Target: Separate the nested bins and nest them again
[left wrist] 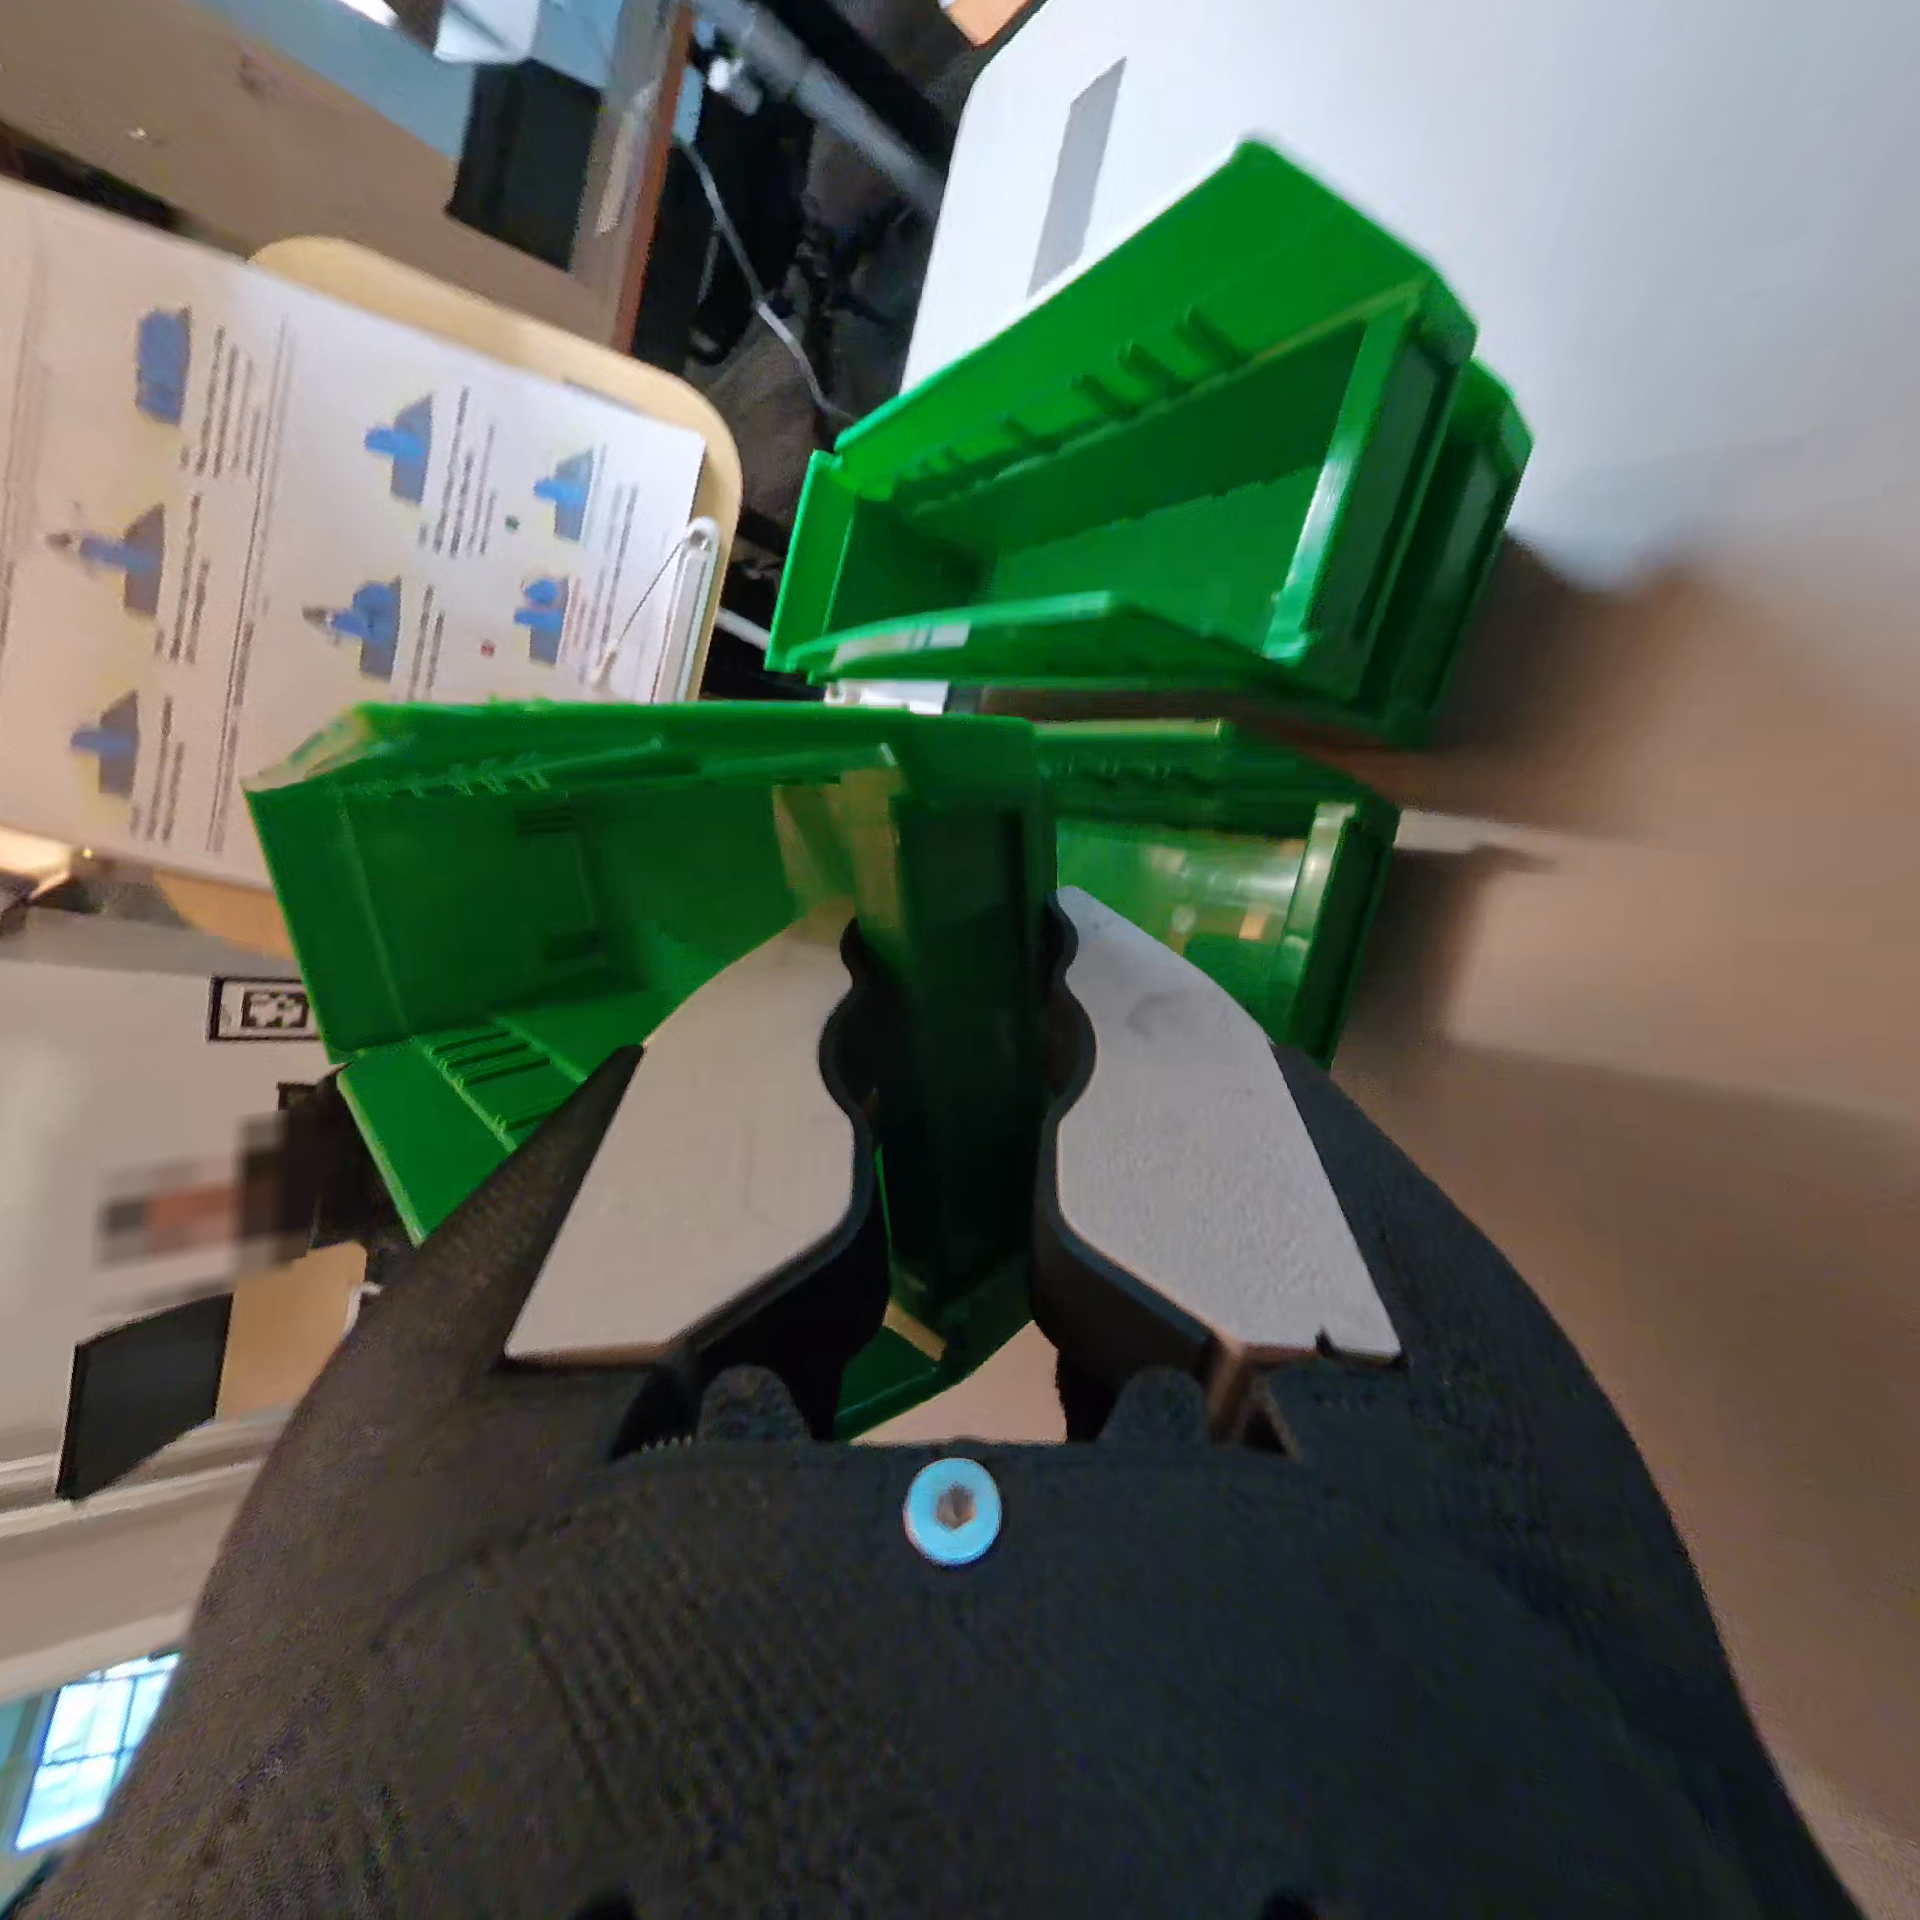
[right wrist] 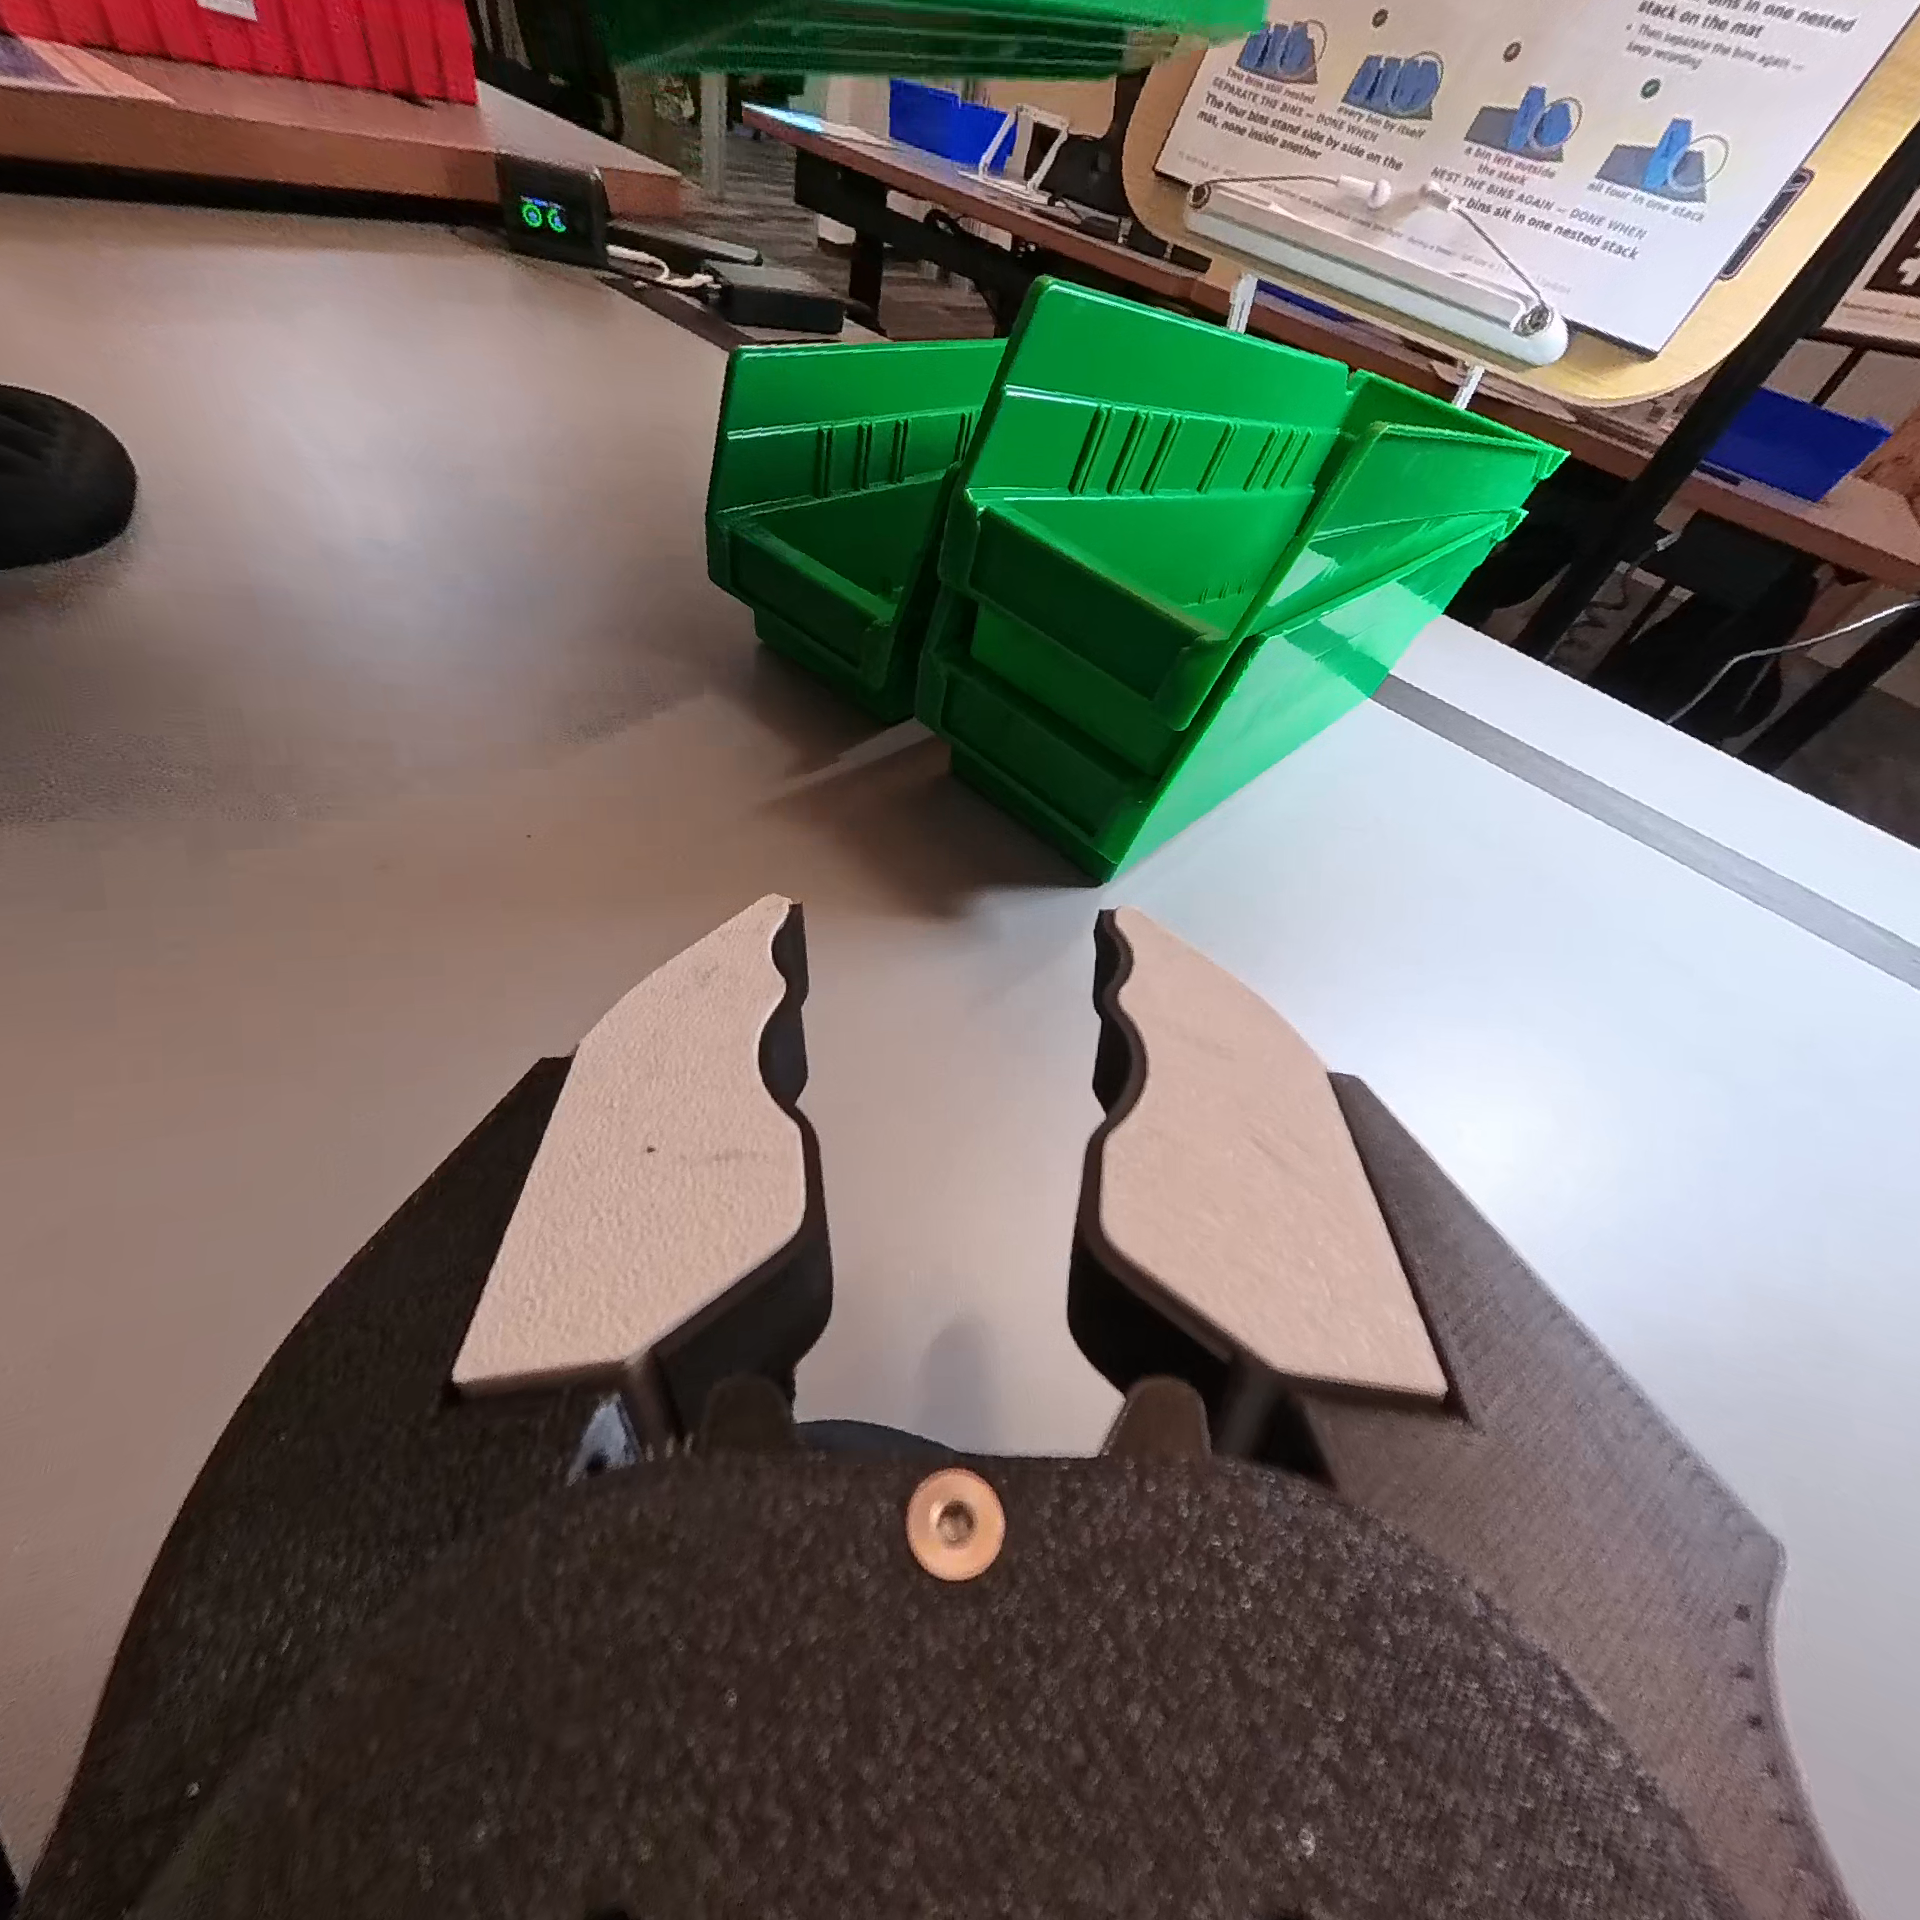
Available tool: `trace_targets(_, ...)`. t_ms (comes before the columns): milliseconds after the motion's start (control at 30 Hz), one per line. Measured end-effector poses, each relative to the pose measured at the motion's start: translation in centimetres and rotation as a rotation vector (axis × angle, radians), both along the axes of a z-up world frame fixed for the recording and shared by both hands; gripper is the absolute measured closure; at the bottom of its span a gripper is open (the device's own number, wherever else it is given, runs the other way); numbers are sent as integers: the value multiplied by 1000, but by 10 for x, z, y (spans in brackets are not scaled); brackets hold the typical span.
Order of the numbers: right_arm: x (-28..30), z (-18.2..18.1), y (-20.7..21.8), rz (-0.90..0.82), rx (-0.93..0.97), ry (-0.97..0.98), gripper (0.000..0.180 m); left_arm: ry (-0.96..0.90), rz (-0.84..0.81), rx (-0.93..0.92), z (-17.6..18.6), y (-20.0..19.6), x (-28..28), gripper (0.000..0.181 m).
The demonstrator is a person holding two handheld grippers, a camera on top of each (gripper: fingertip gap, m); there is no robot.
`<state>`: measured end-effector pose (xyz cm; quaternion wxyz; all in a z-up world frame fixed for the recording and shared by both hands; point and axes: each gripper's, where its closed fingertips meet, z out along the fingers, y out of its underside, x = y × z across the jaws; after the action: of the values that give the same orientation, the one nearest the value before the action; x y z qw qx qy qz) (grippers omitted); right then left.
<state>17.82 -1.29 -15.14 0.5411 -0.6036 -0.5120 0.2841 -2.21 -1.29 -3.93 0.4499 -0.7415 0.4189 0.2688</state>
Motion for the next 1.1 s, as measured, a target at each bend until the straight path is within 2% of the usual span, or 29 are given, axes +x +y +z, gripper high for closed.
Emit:
trace_targets(167,1,1,0,-3,10,11,128,58,-65,-97,3,42,52,151)
trace_targets(367,3,4,0,-5,8,35,128,210,-93,-184,-22,85,96,151)
trace_targets(633,6,10,-1,-4,5,81,129,224,-78,-298,-64,99,106,149)
trace_targets(767,6,10,-1,-6,10,79,130,208,-101,-238,-64,102,103,144)
trace_targets(900,6,9,0,-10,12,74,130,101,-136,-238,-59,89,110,127)
trace_targets(1100,5,9,-1,-11,21,67,130,-166,-195,-147,-29,59,107,127)
